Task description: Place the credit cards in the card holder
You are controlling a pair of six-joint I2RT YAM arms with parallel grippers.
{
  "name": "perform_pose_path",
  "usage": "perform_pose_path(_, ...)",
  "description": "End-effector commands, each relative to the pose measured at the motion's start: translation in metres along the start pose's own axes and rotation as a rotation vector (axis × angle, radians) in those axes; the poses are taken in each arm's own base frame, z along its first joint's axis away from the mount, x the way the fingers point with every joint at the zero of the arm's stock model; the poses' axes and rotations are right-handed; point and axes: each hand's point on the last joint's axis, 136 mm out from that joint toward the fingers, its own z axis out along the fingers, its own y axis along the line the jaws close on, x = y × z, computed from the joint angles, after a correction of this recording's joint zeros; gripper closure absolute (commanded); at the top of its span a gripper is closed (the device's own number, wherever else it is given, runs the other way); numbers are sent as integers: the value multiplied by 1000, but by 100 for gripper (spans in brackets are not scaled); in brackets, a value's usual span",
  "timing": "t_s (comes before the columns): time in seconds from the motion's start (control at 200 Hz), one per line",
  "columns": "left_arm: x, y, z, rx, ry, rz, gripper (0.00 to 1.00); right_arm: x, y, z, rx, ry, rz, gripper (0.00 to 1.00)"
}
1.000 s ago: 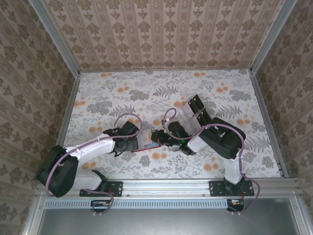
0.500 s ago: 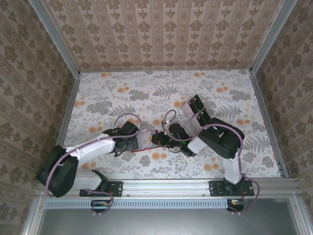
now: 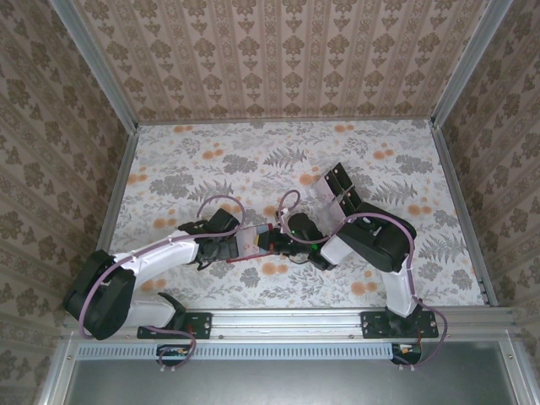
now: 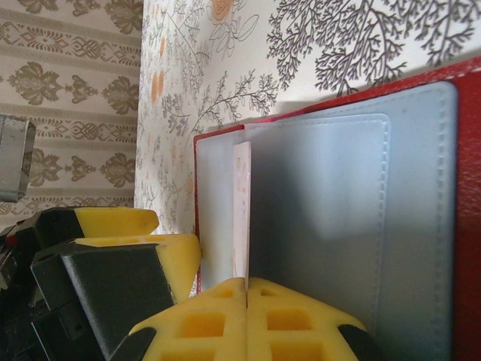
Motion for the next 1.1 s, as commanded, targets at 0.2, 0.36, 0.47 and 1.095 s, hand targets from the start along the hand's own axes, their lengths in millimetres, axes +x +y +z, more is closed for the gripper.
perform_pose_path(0.2, 7, 5, 3, -27, 21, 4, 0, 12, -9, 11, 33, 54, 14, 100)
perform_pose_path(0.36, 5, 3, 1, -17, 15, 5, 0, 13, -10, 9, 57, 63, 10, 88)
perform_pose_path(0.47, 0, 1, -3, -1, 3, -1, 0, 12, -6, 5, 88, 73, -14, 64)
perform_pose_path(1.095, -17, 24, -20, 86, -46, -144, 0, -10, 7, -14, 394, 162, -226, 43)
